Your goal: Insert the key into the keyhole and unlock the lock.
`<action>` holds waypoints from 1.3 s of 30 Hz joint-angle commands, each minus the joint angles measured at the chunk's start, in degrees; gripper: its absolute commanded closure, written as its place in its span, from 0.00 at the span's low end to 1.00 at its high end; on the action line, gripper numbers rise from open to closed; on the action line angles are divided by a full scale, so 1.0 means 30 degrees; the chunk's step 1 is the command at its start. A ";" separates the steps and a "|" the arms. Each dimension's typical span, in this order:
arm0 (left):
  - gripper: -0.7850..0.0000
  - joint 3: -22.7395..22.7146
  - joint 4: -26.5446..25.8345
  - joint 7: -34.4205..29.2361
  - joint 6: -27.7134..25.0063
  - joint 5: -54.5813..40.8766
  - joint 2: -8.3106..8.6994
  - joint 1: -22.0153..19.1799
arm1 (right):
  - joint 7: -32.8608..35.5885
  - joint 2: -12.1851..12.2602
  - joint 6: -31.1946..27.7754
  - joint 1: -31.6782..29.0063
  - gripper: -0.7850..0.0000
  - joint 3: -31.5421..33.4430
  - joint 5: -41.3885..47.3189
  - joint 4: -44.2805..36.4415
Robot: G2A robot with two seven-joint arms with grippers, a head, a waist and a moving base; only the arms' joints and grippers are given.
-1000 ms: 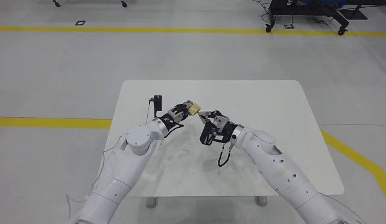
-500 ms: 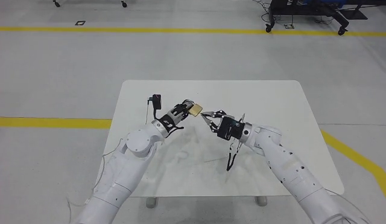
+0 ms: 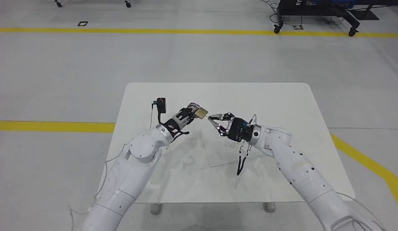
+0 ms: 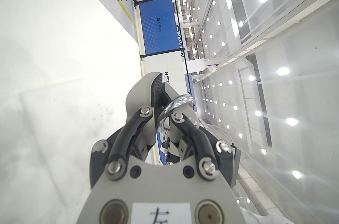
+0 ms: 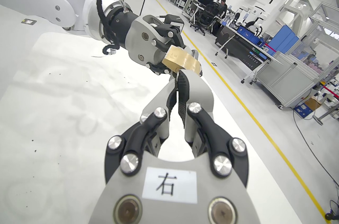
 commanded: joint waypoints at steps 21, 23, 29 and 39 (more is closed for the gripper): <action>1.00 0.0157 0.0423 -0.1123 0.2337 0.0009 -0.0081 -0.0690 | 0.5727 -0.0003 0.4891 -0.1213 0.53 -0.0862 -0.4830 -0.3241; 1.00 0.0203 0.0439 -0.1193 0.2472 0.0108 -0.0087 -0.0728 | 0.6143 -0.0048 0.4928 -0.1146 0.55 -0.0965 -0.4898 -0.3305; 1.00 0.0251 0.0477 -0.1263 0.2685 0.0362 -0.0095 -0.0777 | 0.6560 -0.0134 0.5031 -0.1042 0.62 -0.1092 -0.4891 -0.3357; 1.00 0.0255 0.0473 -0.1174 0.2763 0.0628 -0.0114 -0.0771 | 0.5162 -0.0074 0.4473 -0.1096 1.00 -0.0838 -0.4417 -0.3067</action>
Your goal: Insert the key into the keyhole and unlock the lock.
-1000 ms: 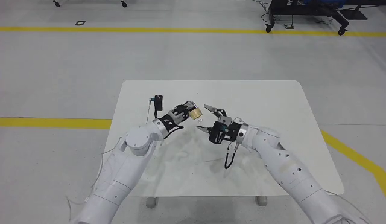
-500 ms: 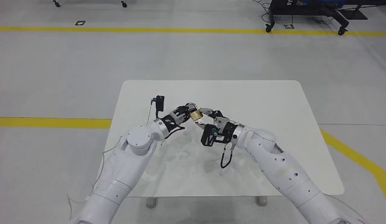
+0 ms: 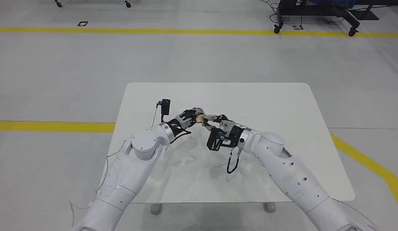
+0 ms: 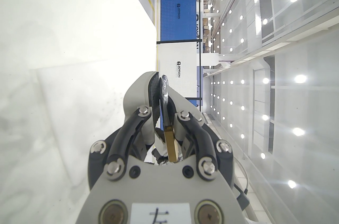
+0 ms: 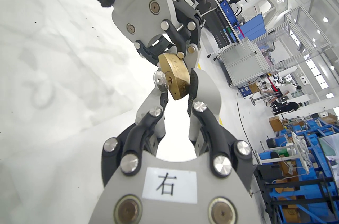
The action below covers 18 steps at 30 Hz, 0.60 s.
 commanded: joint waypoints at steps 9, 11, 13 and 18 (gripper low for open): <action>1.00 0.0016 0.0040 -0.0057 0.0037 0.0090 -0.0031 -0.0011 | -0.0363 0.0029 0.0139 -0.0022 1.00 0.0133 -0.0126 0.0196; 1.00 -0.0012 0.0063 -0.0108 0.0041 0.0023 -0.0036 -0.0021 | -0.0544 0.0044 0.0141 -0.0041 1.00 0.0174 -0.0145 0.0235; 1.00 -0.0041 0.0088 -0.0203 0.0091 -0.0092 -0.0042 -0.0036 | -0.0591 0.0075 0.0235 -0.0074 1.00 0.0238 -0.0345 0.0266; 1.00 -0.0065 0.0166 -0.0551 0.0341 -0.0252 -0.0048 -0.0112 | -0.0005 0.0130 0.0155 -0.0164 1.00 0.0391 -0.0644 0.0202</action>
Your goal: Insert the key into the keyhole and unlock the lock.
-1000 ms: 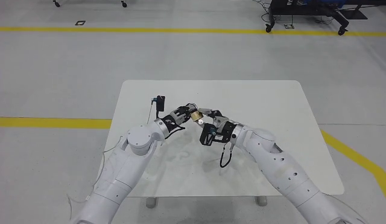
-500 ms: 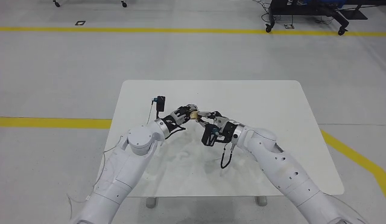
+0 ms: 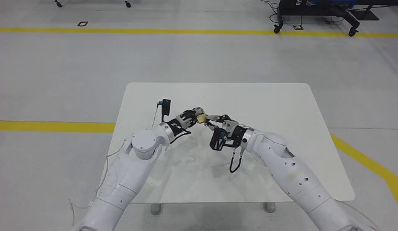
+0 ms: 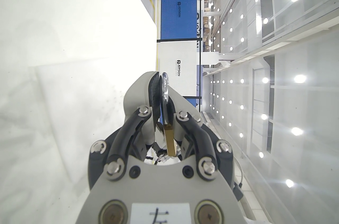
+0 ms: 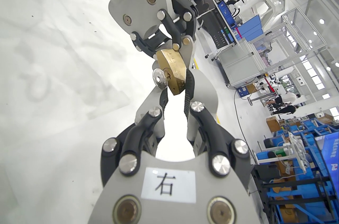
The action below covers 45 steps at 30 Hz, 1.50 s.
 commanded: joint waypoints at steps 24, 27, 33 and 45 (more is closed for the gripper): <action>1.00 0.3819 0.1863 -0.0841 0.4970 0.3554 -0.0803 -0.2992 | -0.7382 0.1714 -0.0883 -0.4291 0.00 0.6328 0.1547 -0.1297; 1.00 0.5007 0.2386 -0.1014 0.6165 0.4801 -0.1098 -0.3728 | -0.7382 0.1714 -0.0883 -0.4291 0.00 0.6328 0.1547 -0.1297; 0.87 0.6593 0.3444 -0.2066 0.7442 0.6076 -0.1596 -0.4715 | -0.7382 0.1714 -0.0883 -0.4291 0.00 0.6328 0.1547 -0.1297; 0.00 0.6016 0.2448 -0.2071 0.8524 0.6420 -0.1540 -0.4441 | -0.7382 0.1714 -0.0883 -0.4291 0.00 0.6328 0.1547 -0.1297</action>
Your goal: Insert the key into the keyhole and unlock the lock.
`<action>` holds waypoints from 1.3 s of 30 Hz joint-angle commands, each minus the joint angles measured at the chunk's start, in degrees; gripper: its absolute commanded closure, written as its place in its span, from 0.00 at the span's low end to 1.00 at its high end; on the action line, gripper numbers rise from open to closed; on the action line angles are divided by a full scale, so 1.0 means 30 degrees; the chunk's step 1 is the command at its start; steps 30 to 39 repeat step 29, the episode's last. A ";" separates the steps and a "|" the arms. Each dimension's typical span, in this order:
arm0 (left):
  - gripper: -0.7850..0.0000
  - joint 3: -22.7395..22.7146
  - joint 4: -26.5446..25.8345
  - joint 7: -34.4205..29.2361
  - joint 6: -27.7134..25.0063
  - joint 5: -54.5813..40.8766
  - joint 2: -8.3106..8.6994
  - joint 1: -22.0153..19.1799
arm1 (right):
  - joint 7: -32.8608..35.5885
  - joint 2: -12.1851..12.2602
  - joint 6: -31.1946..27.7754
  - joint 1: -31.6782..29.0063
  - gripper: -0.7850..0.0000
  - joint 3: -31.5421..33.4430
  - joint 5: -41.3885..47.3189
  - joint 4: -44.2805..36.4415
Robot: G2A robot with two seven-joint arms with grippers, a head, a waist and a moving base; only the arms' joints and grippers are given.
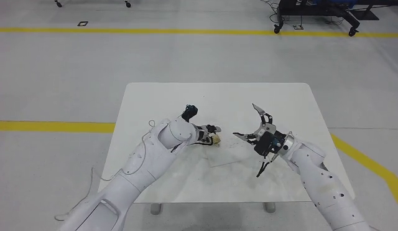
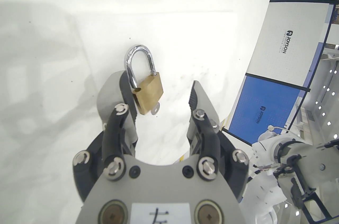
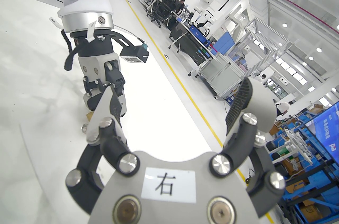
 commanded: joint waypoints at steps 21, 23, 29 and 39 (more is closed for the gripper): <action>0.00 -0.7485 -1.3346 0.5062 -0.4513 0.5750 0.2472 0.6972 | -0.7688 0.1008 -0.3009 -0.1945 0.00 0.5245 0.4089 0.0869; 0.00 -0.7475 -1.3281 0.5009 -0.4497 0.5758 0.2470 0.6958 | -0.7892 0.1030 -0.3033 -0.1978 0.00 0.5375 0.4095 0.0849; 0.00 -0.7577 -1.3205 0.5019 -0.4521 0.5822 0.2501 0.7053 | -0.7530 0.0994 -0.2883 -0.2027 0.00 0.5345 0.4179 0.0746; 0.00 -0.7577 -1.3205 0.5019 -0.4521 0.5822 0.2501 0.7053 | -0.7530 0.0994 -0.2883 -0.2027 0.00 0.5345 0.4179 0.0746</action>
